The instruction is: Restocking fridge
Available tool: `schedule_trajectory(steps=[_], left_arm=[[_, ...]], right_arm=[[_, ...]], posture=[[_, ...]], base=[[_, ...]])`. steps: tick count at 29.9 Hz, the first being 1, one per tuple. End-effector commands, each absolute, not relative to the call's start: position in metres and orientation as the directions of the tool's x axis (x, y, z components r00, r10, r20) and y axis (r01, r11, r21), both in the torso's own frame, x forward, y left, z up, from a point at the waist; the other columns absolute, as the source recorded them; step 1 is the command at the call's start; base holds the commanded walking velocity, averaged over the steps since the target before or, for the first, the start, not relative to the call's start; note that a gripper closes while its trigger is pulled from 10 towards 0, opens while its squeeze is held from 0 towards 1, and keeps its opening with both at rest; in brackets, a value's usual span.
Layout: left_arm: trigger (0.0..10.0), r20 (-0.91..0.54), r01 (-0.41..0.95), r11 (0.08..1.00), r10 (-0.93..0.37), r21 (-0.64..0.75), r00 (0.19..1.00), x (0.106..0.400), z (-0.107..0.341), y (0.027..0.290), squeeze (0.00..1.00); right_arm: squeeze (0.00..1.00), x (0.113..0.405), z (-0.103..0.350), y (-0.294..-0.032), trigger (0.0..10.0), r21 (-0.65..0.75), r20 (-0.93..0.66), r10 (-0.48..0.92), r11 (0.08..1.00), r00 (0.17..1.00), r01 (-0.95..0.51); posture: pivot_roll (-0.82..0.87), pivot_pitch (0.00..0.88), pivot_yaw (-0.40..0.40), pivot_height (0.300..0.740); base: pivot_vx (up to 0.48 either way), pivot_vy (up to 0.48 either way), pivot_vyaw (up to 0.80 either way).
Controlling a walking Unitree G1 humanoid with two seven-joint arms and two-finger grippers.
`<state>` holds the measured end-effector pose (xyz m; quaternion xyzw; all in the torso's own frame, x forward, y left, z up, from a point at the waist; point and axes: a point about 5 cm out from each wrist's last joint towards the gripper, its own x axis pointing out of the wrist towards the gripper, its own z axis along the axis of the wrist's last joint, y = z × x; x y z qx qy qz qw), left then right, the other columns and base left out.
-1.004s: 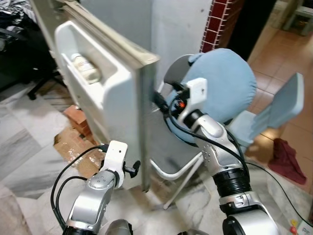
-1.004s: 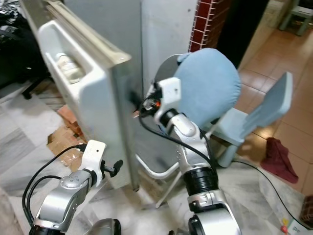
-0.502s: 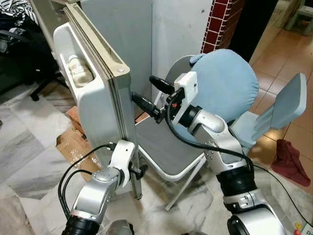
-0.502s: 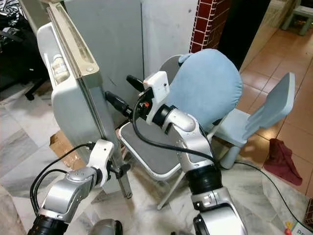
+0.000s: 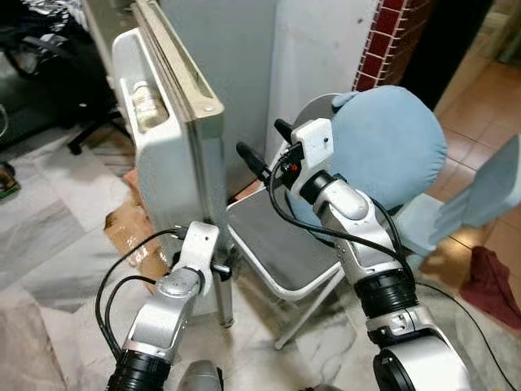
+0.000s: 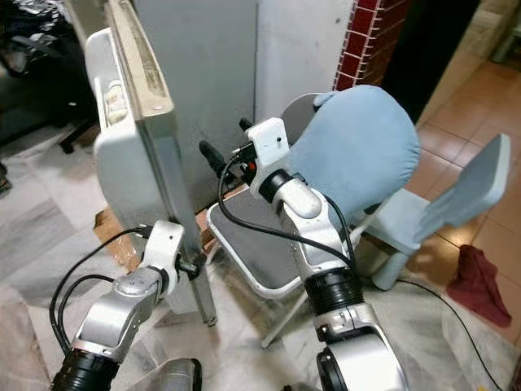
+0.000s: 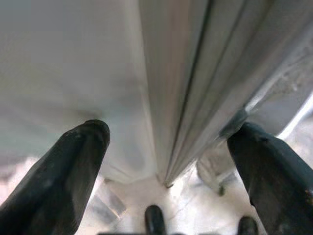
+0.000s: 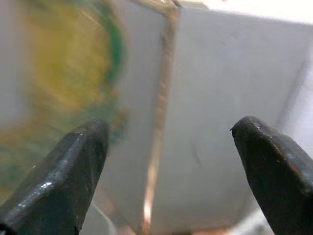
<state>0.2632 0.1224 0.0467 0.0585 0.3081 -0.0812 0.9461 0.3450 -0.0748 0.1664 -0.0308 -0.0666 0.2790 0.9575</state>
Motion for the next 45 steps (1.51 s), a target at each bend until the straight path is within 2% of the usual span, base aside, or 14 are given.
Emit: schedule_trajectory(steps=[1, 5, 9, 20, 26, 36, 42, 43, 45], left_arm=[[10.0, -0.514, 0.040, 0.992, 0.027, 0.119, 0.857, 0.277, 0.063, 0.148, 0.00], [10.0, -0.480, -0.027, 0.990, 0.091, 0.138, 0.873, 0.281, 0.066, 0.157, 0.00], [10.0, -0.469, -0.055, 0.989, 0.112, 0.135, 0.876, 0.280, 0.066, 0.157, 0.00], [10.0, -0.471, -0.106, 0.986, 0.156, 0.131, 0.868, 0.276, 0.064, 0.161, 0.00], [10.0, -0.474, -0.107, 0.986, 0.157, 0.131, 0.867, 0.275, 0.063, 0.160, 0.00], [10.0, -0.465, -0.101, 0.987, 0.148, 0.123, 0.873, 0.276, 0.064, 0.160, 0.00], [10.0, -0.413, -0.110, 0.989, 0.141, 0.099, 0.900, 0.279, 0.071, 0.163, 0.00], [10.0, -0.376, -0.075, 0.995, 0.096, 0.071, 0.921, 0.279, 0.075, 0.162, 0.00], [10.0, -0.366, -0.074, 0.995, 0.092, 0.064, 0.926, 0.279, 0.077, 0.162, 0.00]], right_arm=[[0.00, 0.351, 0.166, -0.082, 10.0, -0.115, 0.101, 0.479, 0.876, 0.872, -0.468], [0.00, 0.356, 0.153, -0.097, 10.0, -0.159, 0.044, 0.393, 0.911, 0.919, -0.382], [0.00, 0.356, 0.143, -0.103, 10.0, -0.156, 0.011, 0.360, 0.922, 0.933, -0.355], [0.00, 0.356, 0.135, -0.099, 10.0, -0.156, -0.010, 0.382, 0.912, 0.924, -0.379], [0.00, 0.355, 0.136, -0.091, 10.0, -0.138, -0.002, 0.444, 0.888, 0.896, -0.440], [0.00, 0.354, 0.133, -0.093, 10.0, -0.139, -0.005, 0.446, 0.886, 0.895, -0.442], [0.00, 0.351, 0.129, -0.099, 10.0, -0.133, -0.014, 0.435, 0.891, 0.900, -0.433], [0.00, 0.350, 0.127, -0.102, 10.0, -0.132, -0.018, 0.431, 0.894, 0.902, -0.429], [0.00, 0.349, 0.126, -0.103, 10.0, -0.132, -0.019, 0.430, 0.894, 0.903, -0.428]], posture=[[0.09, 0.000, 0.019, 0.740], [0.09, 0.000, 0.018, 0.740], [0.09, 0.000, 0.016, 0.740], [0.10, 0.000, 0.009, 0.740], [0.09, 0.000, 0.009, 0.740], [0.09, 0.000, 0.012, 0.740], [0.08, 0.000, 0.011, 0.740], [0.08, 0.000, 0.011, 0.740], [0.07, 0.000, 0.011, 0.740]], base=[[0.000, 0.000, 0.00], [0.000, 0.000, 0.00], [0.000, 0.163, 0.00], [-0.224, 0.373, 0.00], [-0.261, 0.317, 0.00], [-0.279, 0.394, 0.00], [0.000, 0.000, 0.00], [0.000, 0.000, 0.00], [0.000, 0.000, 0.00]])
